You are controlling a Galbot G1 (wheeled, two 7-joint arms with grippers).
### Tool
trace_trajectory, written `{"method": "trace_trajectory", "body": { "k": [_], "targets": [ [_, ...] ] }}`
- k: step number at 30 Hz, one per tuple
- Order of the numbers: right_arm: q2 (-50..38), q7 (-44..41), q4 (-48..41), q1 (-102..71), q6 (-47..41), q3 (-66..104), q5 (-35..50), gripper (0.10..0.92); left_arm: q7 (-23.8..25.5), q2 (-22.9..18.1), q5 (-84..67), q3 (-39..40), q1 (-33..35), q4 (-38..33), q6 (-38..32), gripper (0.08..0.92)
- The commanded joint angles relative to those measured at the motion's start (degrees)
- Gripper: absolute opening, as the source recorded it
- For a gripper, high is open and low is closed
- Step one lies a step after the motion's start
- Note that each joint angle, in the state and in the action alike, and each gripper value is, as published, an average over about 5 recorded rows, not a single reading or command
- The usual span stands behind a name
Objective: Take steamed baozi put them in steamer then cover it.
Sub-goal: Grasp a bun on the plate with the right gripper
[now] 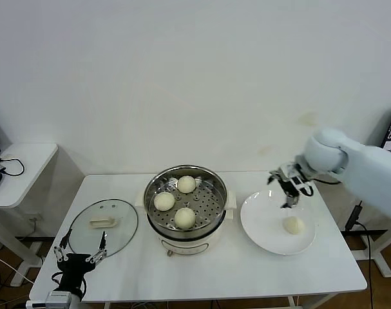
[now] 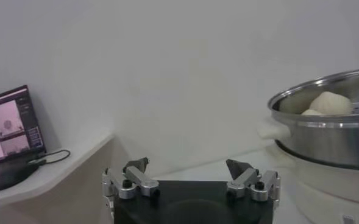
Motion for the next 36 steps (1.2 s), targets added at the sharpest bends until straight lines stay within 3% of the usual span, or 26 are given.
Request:
{"method": "trace_trajectory", "body": {
  "k": [1,15,24,36],
  "targets": [
    [-4.5,-0.8,-6.6,-18.0,0.5,13.7,-7.7,0.823,0.0,0.0,0.1,-0.1,0.4,-0.1,0.0,0.823],
    [6.3,0.9,-18.3,-23.9,1.5,19.7,-13.4,0.823,0.0,-0.4,0.2,-0.9,1.1,-0.4,0.0,0.823],
    [9.2,0.7,-20.5,-24.5,1.3,20.1,-14.6,0.82,0.1,-0.6,0.1,-1.3,1.3,-0.5,0.0,0.823],
    [10.6,1.9,-22.4,-25.1,1.4,21.0,-14.8,0.714,0.0,-0.8,0.3,-1.2,1.4,-0.6,0.0,0.823]
  ]
}}
